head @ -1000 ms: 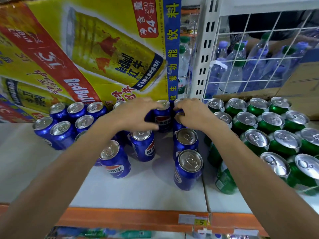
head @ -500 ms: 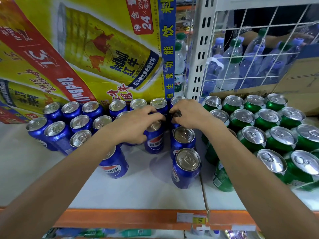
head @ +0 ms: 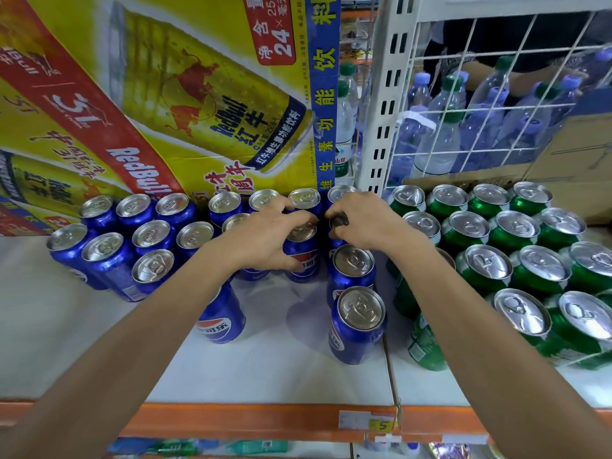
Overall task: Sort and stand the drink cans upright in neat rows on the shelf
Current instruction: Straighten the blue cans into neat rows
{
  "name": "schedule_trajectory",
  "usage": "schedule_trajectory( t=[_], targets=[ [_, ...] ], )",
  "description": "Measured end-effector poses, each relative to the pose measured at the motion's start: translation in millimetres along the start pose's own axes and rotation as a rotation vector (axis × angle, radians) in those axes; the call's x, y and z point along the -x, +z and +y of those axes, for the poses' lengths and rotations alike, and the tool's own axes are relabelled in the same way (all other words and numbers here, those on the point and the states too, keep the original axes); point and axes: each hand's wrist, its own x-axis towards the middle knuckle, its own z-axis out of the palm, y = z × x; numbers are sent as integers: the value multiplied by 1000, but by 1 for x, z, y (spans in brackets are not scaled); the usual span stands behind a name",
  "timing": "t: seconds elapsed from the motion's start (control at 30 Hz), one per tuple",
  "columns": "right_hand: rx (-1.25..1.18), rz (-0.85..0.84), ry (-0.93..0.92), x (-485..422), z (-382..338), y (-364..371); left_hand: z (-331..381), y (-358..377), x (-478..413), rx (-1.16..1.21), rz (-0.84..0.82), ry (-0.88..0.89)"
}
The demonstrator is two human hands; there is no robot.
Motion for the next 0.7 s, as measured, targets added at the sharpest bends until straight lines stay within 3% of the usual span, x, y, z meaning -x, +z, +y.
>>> schedule_trajectory(
  t=[0.7],
  targets=[
    [12, 27, 6, 0, -1, 5, -5, 16, 3, 224, 106, 118]
  ],
)
